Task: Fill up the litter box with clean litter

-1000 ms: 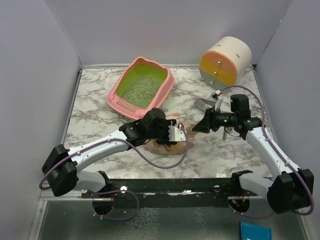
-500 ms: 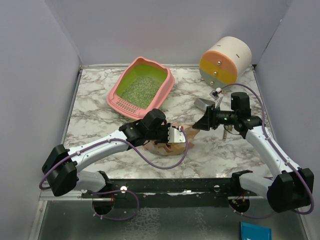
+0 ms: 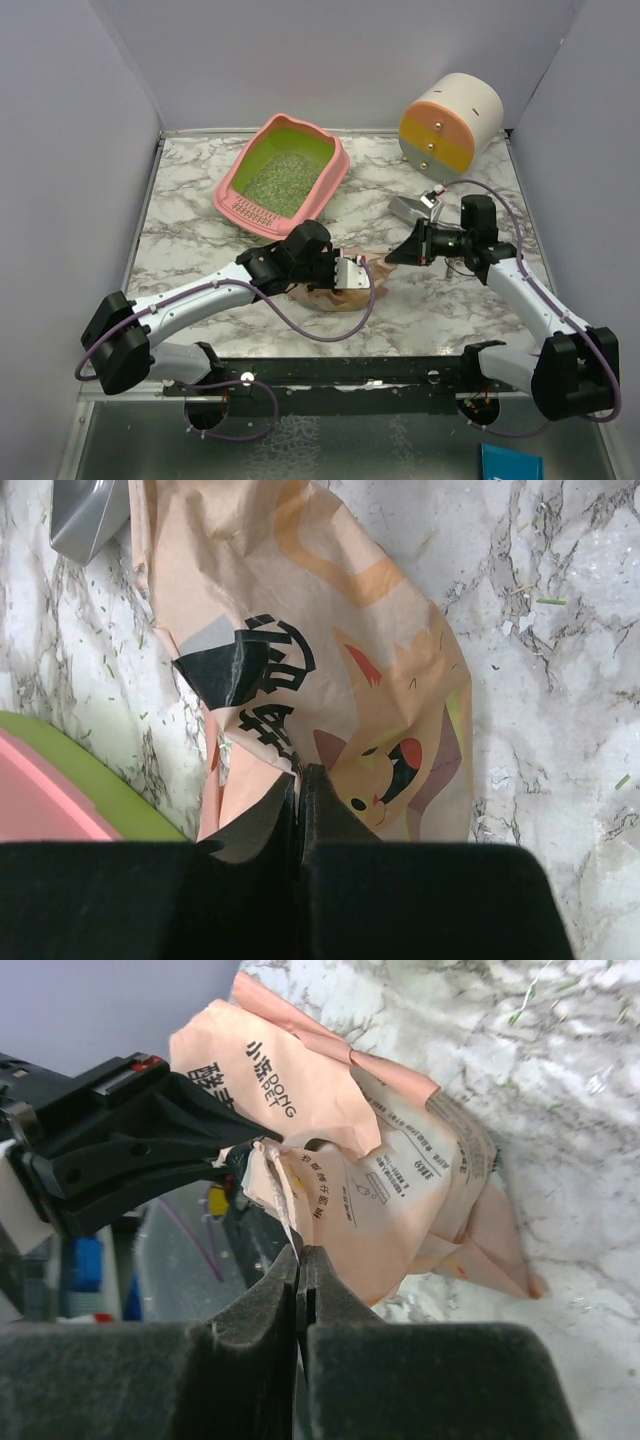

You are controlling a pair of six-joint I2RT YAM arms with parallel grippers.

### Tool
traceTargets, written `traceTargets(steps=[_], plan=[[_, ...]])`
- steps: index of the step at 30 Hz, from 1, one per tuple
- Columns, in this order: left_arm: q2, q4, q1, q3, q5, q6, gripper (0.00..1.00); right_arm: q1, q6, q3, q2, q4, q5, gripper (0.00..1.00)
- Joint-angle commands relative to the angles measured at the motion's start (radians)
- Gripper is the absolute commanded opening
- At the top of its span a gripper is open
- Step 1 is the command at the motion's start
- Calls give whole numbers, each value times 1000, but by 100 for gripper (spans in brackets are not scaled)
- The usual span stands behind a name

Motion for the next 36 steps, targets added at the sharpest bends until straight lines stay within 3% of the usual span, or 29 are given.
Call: traceTargets(steps=[1,7,11,13,15,17,18,20,21,22,24,26,31,36], plan=[[-79,-8,-5,-35,-55,44,0,-42,243,-82,-10,243,-176,1],[-164,43,-5,-103,-128,87,0,-218,462,-204,19,499,-342,1],[-187,92,-5,-127,-170,111,0,-242,969,-400,105,1185,-379,1],[-187,109,-5,-128,-182,123,0,-247,1062,-430,141,1339,-382,1],[-183,117,-5,-128,-180,132,0,-247,1057,-421,135,1358,-386,1],[-173,119,-5,-116,-169,128,0,-247,942,-367,90,1241,-392,1],[-168,118,-5,-110,-162,125,0,-247,777,-314,43,1033,-386,1],[-154,112,-5,-95,-153,119,0,-245,273,-121,-57,348,-212,2],[-148,107,-5,-88,-148,114,0,-225,91,-30,-96,123,-87,6],[-143,102,-6,-79,-142,113,0,-207,-21,23,-127,6,25,17],[-135,102,-6,-69,-129,106,0,-174,-134,56,-188,-57,130,33],[-125,97,-6,-61,-124,105,0,-121,-173,19,-244,-9,138,44],[-76,30,-6,9,-123,66,0,32,-344,-49,-358,18,237,52],[-23,-19,-6,82,-103,20,0,150,-455,-47,-354,-18,330,54]])
